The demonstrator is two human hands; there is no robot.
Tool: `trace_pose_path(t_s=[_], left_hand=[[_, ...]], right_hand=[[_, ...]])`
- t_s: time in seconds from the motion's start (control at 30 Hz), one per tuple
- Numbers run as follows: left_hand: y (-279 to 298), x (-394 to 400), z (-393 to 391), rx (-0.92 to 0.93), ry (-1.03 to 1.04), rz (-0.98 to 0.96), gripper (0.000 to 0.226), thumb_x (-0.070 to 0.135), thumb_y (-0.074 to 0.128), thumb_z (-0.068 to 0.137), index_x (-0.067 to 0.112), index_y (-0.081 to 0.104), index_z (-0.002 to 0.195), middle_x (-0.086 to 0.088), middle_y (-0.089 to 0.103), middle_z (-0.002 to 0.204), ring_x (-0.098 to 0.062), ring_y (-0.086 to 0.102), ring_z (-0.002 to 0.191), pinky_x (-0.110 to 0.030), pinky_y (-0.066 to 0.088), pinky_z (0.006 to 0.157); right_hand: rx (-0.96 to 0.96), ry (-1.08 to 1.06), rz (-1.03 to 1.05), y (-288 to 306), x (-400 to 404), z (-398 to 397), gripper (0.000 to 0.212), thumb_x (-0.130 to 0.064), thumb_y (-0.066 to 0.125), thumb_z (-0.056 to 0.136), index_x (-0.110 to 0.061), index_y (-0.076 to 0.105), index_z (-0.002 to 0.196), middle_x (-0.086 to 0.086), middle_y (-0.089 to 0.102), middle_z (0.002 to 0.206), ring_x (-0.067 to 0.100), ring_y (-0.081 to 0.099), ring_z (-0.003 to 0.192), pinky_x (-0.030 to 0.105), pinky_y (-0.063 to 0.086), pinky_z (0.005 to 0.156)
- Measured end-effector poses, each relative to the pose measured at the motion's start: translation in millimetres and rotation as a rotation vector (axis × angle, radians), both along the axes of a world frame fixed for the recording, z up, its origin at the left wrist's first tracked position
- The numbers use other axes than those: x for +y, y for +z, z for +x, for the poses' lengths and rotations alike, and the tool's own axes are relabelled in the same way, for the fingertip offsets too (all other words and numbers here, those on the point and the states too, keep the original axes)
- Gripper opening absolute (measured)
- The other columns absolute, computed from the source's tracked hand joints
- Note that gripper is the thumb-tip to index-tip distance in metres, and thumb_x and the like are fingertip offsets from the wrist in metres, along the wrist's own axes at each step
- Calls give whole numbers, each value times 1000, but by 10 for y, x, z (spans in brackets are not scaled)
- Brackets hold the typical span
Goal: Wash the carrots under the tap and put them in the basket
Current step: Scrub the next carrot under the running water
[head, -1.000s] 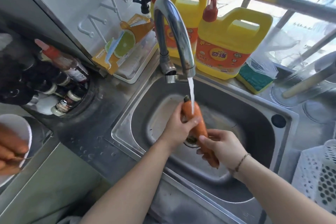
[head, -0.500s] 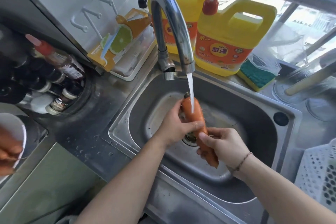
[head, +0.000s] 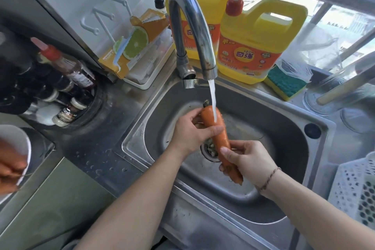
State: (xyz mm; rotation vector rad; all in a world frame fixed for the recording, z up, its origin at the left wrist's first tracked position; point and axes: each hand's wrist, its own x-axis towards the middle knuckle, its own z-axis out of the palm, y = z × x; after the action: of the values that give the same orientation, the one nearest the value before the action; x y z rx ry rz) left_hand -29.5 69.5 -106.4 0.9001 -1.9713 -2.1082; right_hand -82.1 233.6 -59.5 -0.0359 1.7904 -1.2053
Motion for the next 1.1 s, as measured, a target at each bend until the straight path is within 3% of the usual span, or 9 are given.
trace_pose_path(t_s=[0.1,0.2,0.3,0.43,0.57,0.63,0.8,0.97,1.1], left_hand=[[5,48,-54,-52,206,-8,25,43,83,59,31,75,80,3,77,88,-21,74,91,-50,59,84],[-31,107,-149,-124,396,98,15,44,82,73,33,77,63,6,75,73,-26,74,88,-54,60,81],[-40,93,-186,-112,299,104,16,41,83,70,28,77,77,3,75,79,-22,71,86,-56,58,83],[-69,73,-95,-69,30,-2,67,38,89,51,21,63,111,-2,73,103,-16,71,94,-39,59,86],[-23,2,-127,-159,293,-145,38,48,78,60,16,69,78,3,71,71,-14,68,69,-40,59,72],[-72,7,-129,-211,404,-80,40,55,75,70,16,70,68,-1,71,68,-23,71,74,-48,60,75],[-150,39,-42,-202,36,-91,54,56,85,51,28,67,93,4,72,93,-18,70,91,-44,58,86],[-109,-18,-120,-261,237,-197,45,59,72,65,14,67,65,3,66,61,-17,65,67,-41,58,70],[-141,45,-130,-281,137,-108,55,72,69,57,23,71,83,2,74,82,-20,71,85,-47,59,82]], right_hand=[[108,17,28,-46,-26,63,7,-16,67,93,-13,71,98,14,70,65,18,59,45,24,44,41],[364,130,107,-85,-49,43,5,-22,70,90,-20,74,93,0,68,56,6,59,43,20,45,48],[468,172,155,-89,-68,-6,5,-26,71,87,-22,74,85,-4,66,53,5,55,41,22,47,49],[427,124,155,-104,-82,-106,9,-27,70,85,-20,74,81,1,68,56,16,59,46,34,52,53],[596,252,202,-44,-123,30,12,-32,70,85,-20,74,85,-1,67,58,15,64,54,31,54,61],[635,300,215,1,-151,84,15,-35,69,85,-21,73,84,-1,67,58,15,64,58,32,54,64],[535,200,225,-11,-126,11,18,-30,70,85,-20,70,70,-1,66,51,10,57,43,26,51,53],[596,278,238,8,-138,149,19,-35,67,87,-19,71,79,1,67,57,18,63,53,34,55,60],[594,264,272,37,-120,31,18,-33,69,85,-19,70,74,0,66,54,13,61,49,29,54,57]])
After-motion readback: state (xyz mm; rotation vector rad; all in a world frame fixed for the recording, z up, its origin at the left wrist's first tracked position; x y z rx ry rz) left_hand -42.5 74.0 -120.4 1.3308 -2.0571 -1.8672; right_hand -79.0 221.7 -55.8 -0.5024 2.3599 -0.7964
